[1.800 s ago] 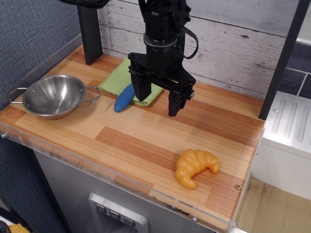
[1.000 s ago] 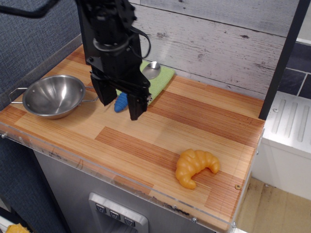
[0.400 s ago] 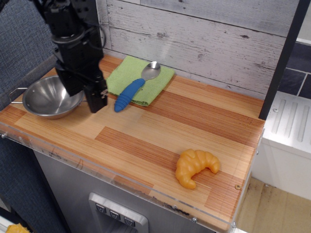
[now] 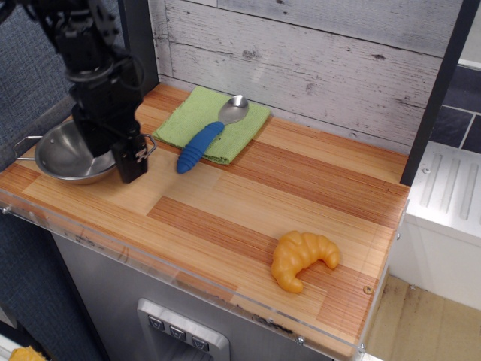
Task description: Place the silver bowl to the right of the green cloth.
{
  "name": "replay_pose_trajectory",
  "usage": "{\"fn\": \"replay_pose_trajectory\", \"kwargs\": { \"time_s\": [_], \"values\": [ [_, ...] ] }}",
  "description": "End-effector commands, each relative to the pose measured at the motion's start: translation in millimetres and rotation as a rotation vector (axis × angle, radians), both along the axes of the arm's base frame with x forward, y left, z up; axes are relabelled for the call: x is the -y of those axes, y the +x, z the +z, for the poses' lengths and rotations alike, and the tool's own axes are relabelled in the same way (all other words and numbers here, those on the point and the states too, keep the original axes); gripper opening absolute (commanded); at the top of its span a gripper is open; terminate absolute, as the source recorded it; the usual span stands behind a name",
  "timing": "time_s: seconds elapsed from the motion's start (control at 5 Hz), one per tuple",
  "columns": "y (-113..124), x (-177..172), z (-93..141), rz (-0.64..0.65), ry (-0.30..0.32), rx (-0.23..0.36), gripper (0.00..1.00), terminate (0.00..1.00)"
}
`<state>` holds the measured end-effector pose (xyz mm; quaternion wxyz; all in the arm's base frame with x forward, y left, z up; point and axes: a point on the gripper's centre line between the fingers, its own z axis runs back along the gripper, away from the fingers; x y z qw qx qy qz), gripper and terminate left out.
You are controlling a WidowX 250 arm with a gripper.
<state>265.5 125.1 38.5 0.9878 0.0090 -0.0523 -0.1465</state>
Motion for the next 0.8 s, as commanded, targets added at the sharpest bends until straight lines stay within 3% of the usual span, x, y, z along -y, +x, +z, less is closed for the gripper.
{"fn": "replay_pose_trajectory", "kwargs": {
  "time_s": [0.0,0.2,0.6],
  "values": [
    [1,-13,-7,0.032,0.007,0.012,1.00,0.00],
    [-1,-13,-12,0.018,-0.005,0.014,0.00,0.00],
    [0,-6,-24,-0.010,-0.013,-0.025,0.00,0.00]
  ]
}}
